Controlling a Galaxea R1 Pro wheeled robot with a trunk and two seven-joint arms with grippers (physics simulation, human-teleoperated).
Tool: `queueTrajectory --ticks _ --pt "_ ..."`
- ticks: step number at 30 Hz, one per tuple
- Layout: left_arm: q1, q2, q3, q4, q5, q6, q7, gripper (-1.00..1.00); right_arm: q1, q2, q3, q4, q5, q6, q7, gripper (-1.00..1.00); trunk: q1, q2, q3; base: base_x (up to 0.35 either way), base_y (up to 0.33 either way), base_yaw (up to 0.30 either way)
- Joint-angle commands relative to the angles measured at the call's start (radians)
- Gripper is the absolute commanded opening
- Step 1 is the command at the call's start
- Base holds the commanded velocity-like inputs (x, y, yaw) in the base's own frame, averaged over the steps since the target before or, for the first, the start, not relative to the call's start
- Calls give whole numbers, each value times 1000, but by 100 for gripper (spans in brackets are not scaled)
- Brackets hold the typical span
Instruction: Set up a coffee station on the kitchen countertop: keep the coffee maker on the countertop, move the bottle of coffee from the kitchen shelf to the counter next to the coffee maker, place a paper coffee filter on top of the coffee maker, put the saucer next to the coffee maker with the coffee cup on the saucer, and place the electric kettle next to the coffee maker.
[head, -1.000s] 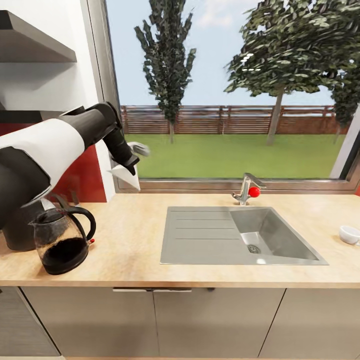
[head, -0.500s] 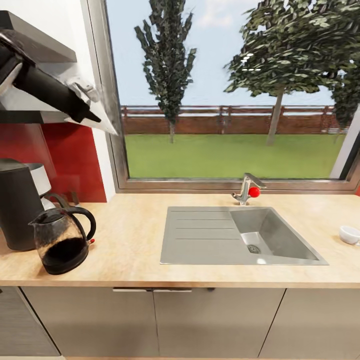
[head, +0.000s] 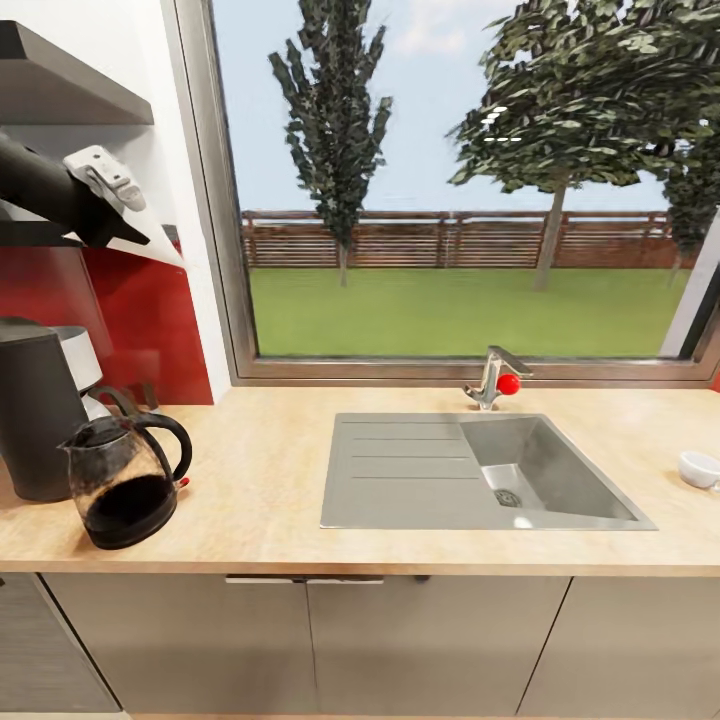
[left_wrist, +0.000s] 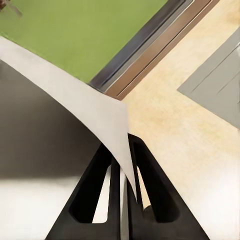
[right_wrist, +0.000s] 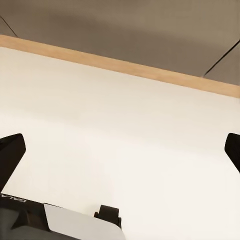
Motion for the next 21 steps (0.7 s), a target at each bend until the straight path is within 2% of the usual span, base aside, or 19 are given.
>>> queueTrajectory --ticks 1,2,7,10,21 --pt "-3 9 -8 -1 8 5 4 -100 -1 0 -1 1 7 -3 1 100 0 -1 -1 0 0 0" --pt "-3 19 -22 0 8 5 4 -100 -1 0 -1 1 7 -3 1 100 0 -1 -1 0 0 0" --pt "-2 34 -84 14 9 4 5 -100 -1 0 -1 1 7 -3 1 100 0 -1 -1 14 0 0" --pt "-3 38 -100 34 9 3 6 -100 -1 0 -1 1 7 -3 1 100 0 -1 -1 137 0 0" --pt "-2 42 -113 53 9 2 7 -100 -1 0 -1 1 7 -3 1 100 0 -1 -1 72 14 0"
